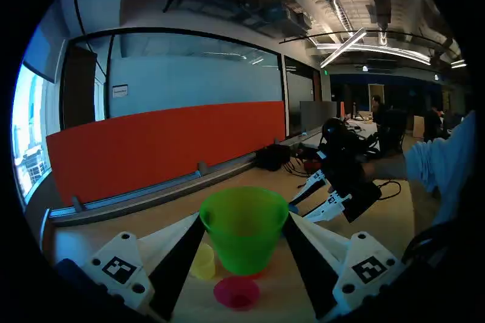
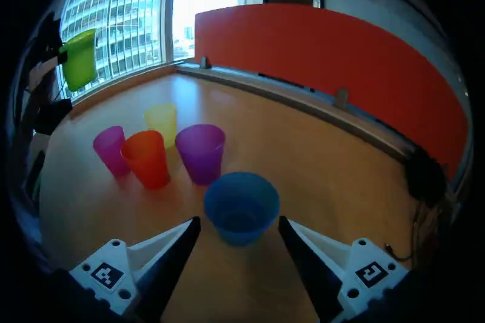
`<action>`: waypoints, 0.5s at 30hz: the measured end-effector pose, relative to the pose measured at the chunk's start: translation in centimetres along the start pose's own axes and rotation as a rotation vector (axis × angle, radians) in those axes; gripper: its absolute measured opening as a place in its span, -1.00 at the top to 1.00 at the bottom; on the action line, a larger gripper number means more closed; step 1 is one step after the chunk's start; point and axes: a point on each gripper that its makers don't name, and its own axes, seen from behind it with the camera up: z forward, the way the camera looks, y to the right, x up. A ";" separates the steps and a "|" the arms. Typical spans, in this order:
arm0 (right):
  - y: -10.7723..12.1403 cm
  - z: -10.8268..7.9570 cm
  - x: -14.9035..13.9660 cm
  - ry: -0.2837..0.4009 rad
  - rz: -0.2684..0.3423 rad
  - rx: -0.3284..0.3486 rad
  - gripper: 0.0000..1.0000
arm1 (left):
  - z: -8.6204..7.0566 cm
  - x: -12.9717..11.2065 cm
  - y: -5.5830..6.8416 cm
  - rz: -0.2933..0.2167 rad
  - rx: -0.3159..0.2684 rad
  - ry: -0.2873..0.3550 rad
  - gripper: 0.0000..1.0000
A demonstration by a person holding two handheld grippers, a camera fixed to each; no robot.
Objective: Pour water
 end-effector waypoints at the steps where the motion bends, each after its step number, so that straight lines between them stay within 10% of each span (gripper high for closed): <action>1: 0.1 0.2 0.0 -0.001 0.000 -0.001 -1.00 | -0.2 0.0 -0.1 0.002 0.003 -0.001 -0.76; 15: 0.3 2.7 0.0 0.001 0.013 -0.007 -1.00 | -2.1 -0.3 -1.1 0.010 0.032 -0.008 -0.76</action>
